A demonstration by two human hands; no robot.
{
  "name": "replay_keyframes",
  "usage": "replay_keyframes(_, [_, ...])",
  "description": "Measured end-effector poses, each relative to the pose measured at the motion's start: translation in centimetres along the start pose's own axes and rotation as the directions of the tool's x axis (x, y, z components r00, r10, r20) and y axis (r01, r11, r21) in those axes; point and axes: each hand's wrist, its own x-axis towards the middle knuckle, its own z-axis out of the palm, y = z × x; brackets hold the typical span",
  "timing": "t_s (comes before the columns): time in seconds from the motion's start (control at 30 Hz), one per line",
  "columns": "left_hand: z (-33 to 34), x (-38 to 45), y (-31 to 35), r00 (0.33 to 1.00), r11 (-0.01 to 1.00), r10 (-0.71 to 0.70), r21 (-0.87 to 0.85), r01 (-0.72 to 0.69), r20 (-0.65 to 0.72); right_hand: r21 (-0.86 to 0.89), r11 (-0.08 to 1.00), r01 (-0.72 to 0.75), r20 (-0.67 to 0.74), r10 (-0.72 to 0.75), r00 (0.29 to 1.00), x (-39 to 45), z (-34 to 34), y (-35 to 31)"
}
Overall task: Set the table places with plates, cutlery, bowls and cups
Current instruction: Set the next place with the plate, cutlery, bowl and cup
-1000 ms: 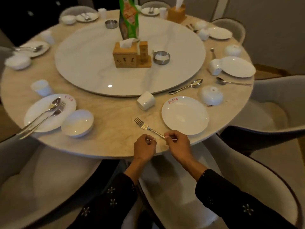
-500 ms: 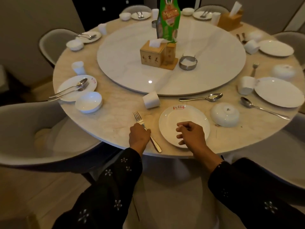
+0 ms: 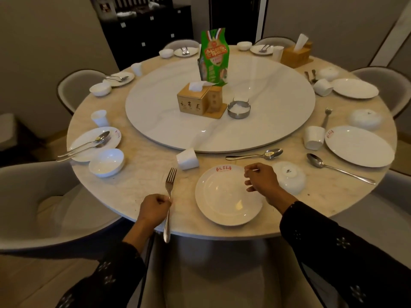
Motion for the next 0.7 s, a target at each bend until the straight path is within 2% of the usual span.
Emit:
replay_keyframes(0.2, [0.9, -0.2, 5.5, 0.989, 0.965, 0.131, -0.238, -0.112, 0.065, -0.042, 0.999, 0.013, -0.108, -0.018, 0.994, 5.0, -0.9, -0.4])
replay_keyframes(0.3, [2.4, 0.2, 8.5, 0.977, 0.951, 0.175, -0.278, -0.135, 0.124, 0.129, 0.982, -0.141, -0.176, 0.162, 0.971, 7.4, -0.6, -0.4])
replay_keyframes(0.43, [4.7, 1.3, 10.7, 0.968, 0.944, 0.177, -0.31, -0.116, 0.177, 0.345, 0.898, -0.274, -0.161, 0.344, 0.925, 9.5, 0.0, 0.4])
replay_keyframes(0.7, [6.6, 2.6, 12.0, 0.964, 0.924, 0.157, -0.378, -0.066, 0.215, 0.602, 0.751, -0.271, -0.147, 0.438, 0.887, 11.3, 1.6, -0.3])
